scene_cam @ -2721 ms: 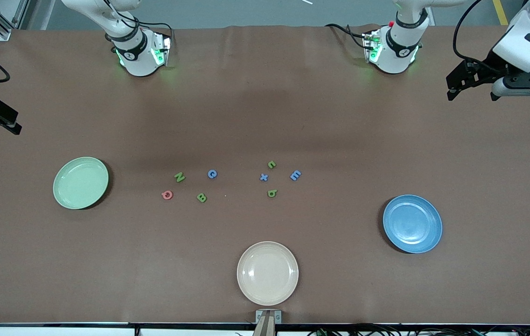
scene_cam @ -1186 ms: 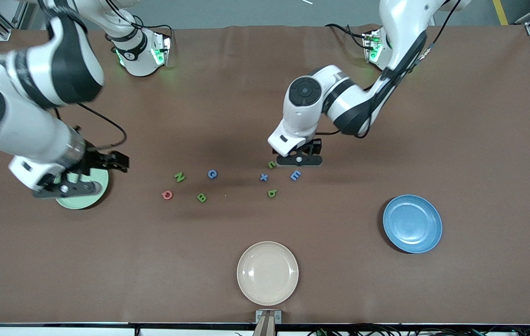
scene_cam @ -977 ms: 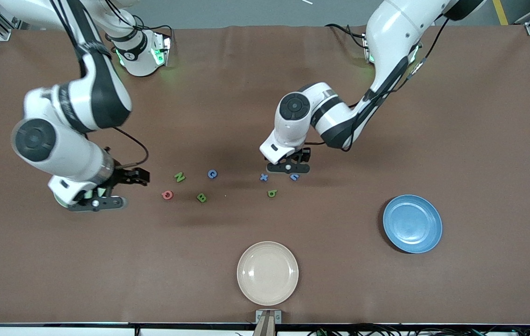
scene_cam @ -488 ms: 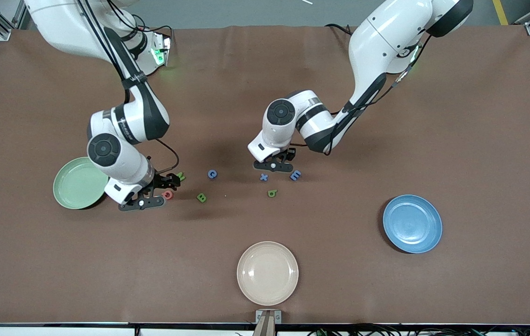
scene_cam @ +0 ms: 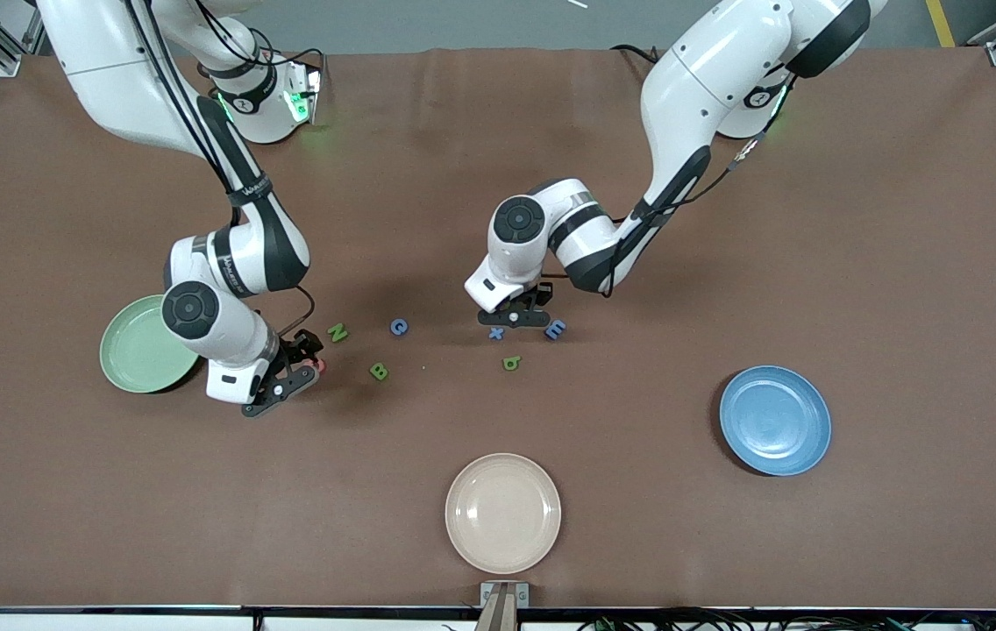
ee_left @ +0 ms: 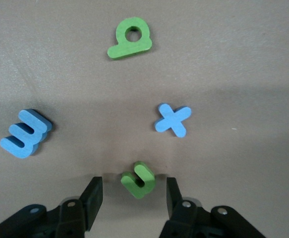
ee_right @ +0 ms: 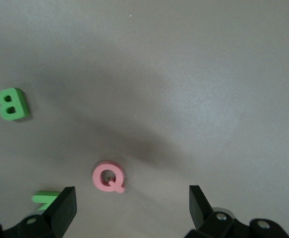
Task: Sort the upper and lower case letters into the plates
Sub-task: 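Carry the green u to the blue plate while the right gripper lifts the Q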
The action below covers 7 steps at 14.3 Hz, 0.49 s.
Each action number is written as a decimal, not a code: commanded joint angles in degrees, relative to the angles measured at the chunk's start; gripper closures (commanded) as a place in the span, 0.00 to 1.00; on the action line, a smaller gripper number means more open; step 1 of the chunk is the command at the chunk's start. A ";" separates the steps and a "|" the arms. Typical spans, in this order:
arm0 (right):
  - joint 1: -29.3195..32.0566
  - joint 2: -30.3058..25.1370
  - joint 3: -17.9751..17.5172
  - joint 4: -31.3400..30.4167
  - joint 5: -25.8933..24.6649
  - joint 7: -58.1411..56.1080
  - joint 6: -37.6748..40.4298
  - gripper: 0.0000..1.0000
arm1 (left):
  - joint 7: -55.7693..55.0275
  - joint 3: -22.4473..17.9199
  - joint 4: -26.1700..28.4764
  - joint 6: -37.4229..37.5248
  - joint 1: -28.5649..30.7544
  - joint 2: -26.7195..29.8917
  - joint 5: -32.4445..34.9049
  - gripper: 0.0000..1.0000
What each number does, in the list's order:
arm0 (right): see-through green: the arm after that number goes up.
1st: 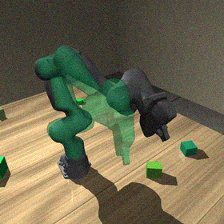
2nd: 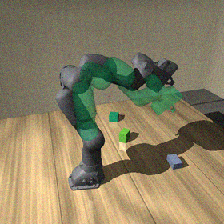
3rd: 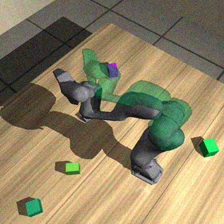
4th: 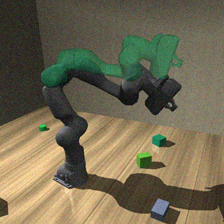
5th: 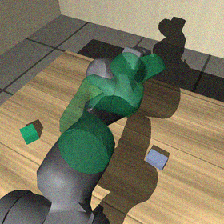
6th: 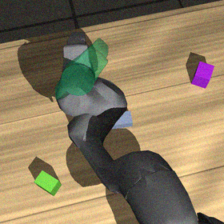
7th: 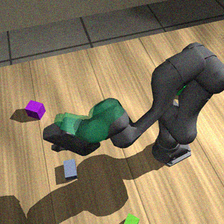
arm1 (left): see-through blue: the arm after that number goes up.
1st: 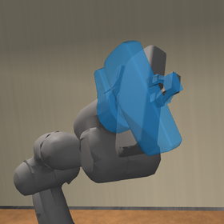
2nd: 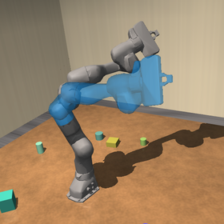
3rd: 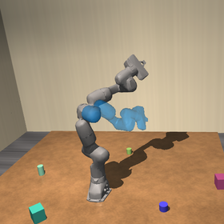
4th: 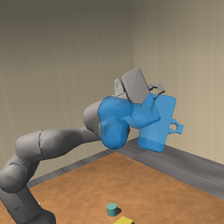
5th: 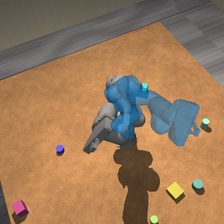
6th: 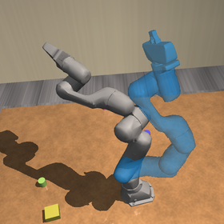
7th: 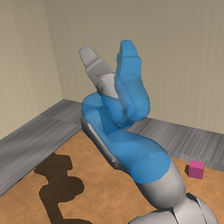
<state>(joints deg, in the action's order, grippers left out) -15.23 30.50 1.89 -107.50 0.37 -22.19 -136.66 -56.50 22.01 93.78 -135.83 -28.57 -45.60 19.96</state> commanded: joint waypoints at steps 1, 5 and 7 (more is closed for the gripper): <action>0.21 1.76 -0.49 -0.25 0.42 -3.72 -1.58 0.00 | -1.25 -1.45 -1.40 -0.14 -1.31 -0.72 1.23 0.40; -0.15 2.46 -0.57 -1.04 0.42 -6.37 -1.94 0.21 | -1.25 -1.45 -1.58 -0.23 -1.31 -1.16 1.14 0.59; -0.41 3.34 -0.66 -0.96 0.51 -6.46 -2.20 0.24 | -1.25 -1.45 -2.10 -0.14 -1.31 -1.16 1.14 0.75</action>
<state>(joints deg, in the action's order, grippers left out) -15.51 33.58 1.49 -107.70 0.36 -27.50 -137.83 -56.56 20.82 93.20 -135.82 -29.33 -45.76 19.96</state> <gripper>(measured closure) 0.225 0.670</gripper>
